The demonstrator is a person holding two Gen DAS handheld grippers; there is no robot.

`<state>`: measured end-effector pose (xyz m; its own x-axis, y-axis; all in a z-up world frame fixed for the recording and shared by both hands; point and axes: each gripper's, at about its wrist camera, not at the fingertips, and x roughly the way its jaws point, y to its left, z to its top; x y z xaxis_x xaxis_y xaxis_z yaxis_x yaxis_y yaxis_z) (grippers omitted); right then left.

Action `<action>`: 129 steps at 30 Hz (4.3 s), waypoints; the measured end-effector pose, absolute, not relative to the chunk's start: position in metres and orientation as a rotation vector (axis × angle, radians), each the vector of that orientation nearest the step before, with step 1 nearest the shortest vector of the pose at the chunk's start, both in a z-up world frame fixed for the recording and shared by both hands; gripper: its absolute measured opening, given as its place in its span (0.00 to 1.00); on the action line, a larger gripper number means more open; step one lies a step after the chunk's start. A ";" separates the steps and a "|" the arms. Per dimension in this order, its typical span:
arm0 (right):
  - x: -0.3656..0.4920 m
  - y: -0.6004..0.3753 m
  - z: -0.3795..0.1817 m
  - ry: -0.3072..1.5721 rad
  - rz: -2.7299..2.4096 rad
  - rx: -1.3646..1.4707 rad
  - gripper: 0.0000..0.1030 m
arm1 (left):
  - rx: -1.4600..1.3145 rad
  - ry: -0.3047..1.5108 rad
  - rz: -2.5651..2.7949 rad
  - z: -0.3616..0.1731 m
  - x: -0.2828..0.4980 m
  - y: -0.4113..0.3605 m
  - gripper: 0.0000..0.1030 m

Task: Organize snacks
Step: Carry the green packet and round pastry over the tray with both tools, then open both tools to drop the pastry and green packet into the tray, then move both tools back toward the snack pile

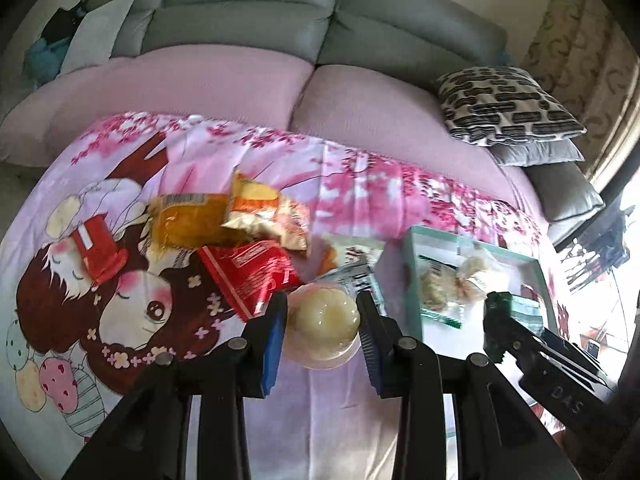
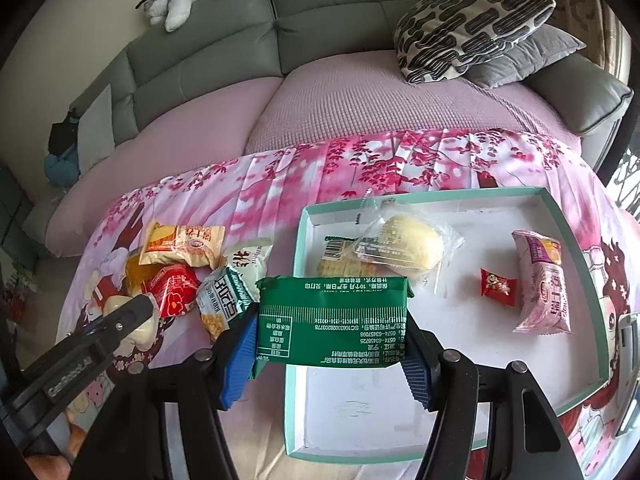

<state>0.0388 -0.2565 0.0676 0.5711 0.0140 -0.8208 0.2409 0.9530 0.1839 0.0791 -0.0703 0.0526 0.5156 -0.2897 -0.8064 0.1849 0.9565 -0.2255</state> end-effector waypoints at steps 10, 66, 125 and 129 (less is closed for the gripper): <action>0.022 -0.303 0.071 0.943 -0.291 0.331 0.65 | -0.031 0.970 -0.381 0.058 0.064 -0.115 0.35; 0.018 -0.357 -0.001 1.137 -0.406 0.418 0.65 | 0.243 1.060 -0.539 -0.022 0.045 -0.240 0.36; 0.019 -0.327 0.046 1.035 -0.354 0.313 0.82 | -0.014 1.012 -0.153 0.026 0.094 -0.109 0.90; 0.023 -0.316 0.050 1.022 -0.330 0.279 0.94 | -0.029 1.013 -0.090 0.025 0.099 -0.088 0.91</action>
